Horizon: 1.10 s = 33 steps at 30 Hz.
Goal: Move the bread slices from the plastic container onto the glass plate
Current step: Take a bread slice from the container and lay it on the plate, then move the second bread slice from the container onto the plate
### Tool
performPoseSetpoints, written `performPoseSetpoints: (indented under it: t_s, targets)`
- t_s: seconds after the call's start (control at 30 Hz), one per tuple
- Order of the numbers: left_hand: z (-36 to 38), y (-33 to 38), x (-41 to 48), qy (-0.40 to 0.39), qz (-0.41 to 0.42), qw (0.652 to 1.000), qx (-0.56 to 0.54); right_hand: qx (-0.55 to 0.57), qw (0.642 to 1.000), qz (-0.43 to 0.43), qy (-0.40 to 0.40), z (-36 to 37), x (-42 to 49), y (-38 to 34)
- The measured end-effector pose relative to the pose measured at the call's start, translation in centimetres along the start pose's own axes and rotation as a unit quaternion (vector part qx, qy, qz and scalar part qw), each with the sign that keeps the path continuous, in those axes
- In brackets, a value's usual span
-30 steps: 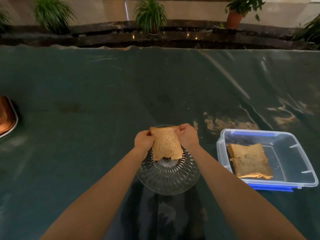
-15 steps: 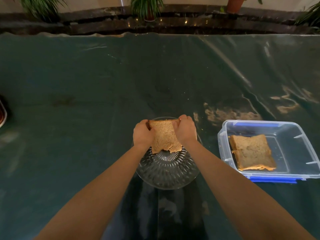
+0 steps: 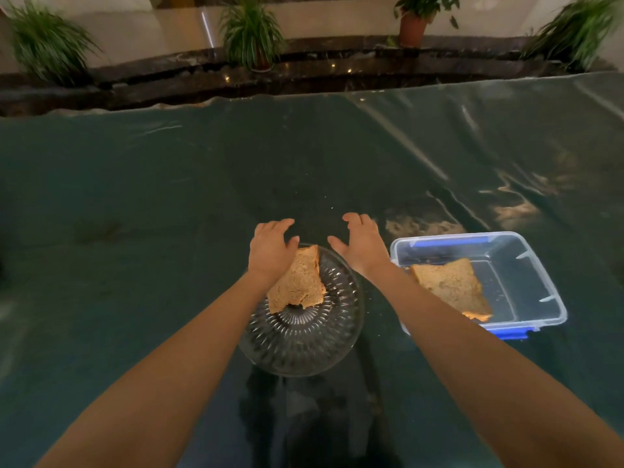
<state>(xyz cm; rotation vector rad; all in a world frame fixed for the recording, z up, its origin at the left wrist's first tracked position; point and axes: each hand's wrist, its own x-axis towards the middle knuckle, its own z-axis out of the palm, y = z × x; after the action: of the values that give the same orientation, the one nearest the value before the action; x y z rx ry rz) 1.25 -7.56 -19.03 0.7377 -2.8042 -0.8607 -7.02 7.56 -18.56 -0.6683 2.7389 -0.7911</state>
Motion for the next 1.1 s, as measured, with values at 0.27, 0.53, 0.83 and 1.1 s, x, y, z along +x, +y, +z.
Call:
performPoseSetpoints:
  t_s: [0.27, 0.53, 0.83, 1.1]
  targets:
    - [1.0, 8.6, 1.7, -0.038, 0.111, 0.992, -0.035, 0.046, 0.997, 0.043, 0.037, -7.5, -2.8, 6.3]
    - [5.4, 17.1, 1.1, -0.202, 0.174, 0.961, -0.069, 0.022, 0.989, 0.147, 0.025, -12.6, -6.7, 15.3]
    - [13.8, 21.4, -0.1, -0.286, 0.176, 0.94, 0.059, 0.031, 0.967, 0.218, -0.131, -13.1, -8.4, 20.5]
    - [18.3, 21.2, 0.2, -0.313, 0.193, 0.919, 0.142, -0.062, 0.943, 0.248, -0.213, -11.4, -7.0, 21.4]
